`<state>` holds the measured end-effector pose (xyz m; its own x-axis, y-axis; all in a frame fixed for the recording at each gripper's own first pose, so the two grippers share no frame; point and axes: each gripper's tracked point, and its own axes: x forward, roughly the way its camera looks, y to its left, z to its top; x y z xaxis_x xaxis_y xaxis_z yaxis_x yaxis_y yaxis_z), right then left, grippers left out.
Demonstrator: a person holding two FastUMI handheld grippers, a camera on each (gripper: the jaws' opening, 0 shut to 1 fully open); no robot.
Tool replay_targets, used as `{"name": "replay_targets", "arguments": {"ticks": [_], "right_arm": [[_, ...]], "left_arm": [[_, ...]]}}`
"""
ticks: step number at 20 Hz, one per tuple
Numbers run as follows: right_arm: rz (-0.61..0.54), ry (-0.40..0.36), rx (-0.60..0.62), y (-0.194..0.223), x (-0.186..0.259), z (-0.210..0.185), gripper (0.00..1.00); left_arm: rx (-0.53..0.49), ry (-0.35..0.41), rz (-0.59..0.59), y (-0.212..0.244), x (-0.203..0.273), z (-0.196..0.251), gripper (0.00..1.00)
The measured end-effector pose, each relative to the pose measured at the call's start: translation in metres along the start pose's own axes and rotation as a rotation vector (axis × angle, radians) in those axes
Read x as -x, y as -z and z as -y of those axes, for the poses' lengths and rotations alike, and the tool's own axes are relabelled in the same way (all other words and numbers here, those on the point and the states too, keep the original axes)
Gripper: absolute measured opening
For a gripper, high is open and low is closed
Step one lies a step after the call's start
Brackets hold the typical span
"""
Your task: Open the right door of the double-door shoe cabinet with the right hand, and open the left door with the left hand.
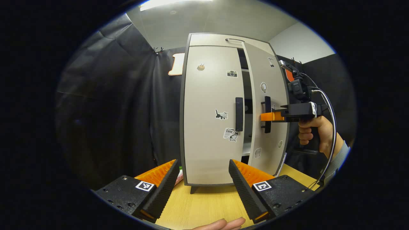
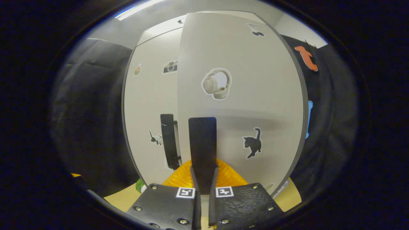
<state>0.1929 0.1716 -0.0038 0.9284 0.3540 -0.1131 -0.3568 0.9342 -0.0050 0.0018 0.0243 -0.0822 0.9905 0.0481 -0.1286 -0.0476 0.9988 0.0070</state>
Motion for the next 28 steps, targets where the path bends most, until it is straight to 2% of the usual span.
{"name": "replay_targets", "arguments": {"ticks": [8, 16, 21, 23, 25, 27, 28], "right_arm": [[-0.014, -0.062, 0.013, 0.001, 0.060, 0.025, 0.09], [-0.022, -0.042, 0.019, 0.000, 0.099, 0.062, 0.09], [-0.015, 0.011, 0.036, -0.002, 0.114, 0.090, 0.09], [-0.007, 0.056, 0.037, -0.005, 0.124, 0.109, 0.08], [0.010, 0.118, 0.032, -0.009, 0.132, 0.140, 0.08], [0.025, 0.178, 0.012, -0.015, 0.147, 0.177, 0.02], [0.041, 0.212, -0.008, -0.020, 0.148, 0.193, 0.01]], "left_arm": [[-0.022, 0.033, 0.016, -0.007, 0.009, 0.028, 0.96], [0.003, 0.075, 0.017, -0.005, 0.010, 0.050, 0.94], [0.014, 0.111, -0.001, 0.004, 0.005, 0.065, 0.96], [0.024, 0.131, 0.001, 0.004, 0.005, 0.073, 0.96], [0.030, 0.152, 0.003, 0.005, 0.006, 0.081, 0.96], [0.028, 0.167, 0.008, 0.004, 0.005, 0.088, 0.94], [0.024, 0.170, 0.007, 0.005, 0.004, 0.091, 0.97]]}}
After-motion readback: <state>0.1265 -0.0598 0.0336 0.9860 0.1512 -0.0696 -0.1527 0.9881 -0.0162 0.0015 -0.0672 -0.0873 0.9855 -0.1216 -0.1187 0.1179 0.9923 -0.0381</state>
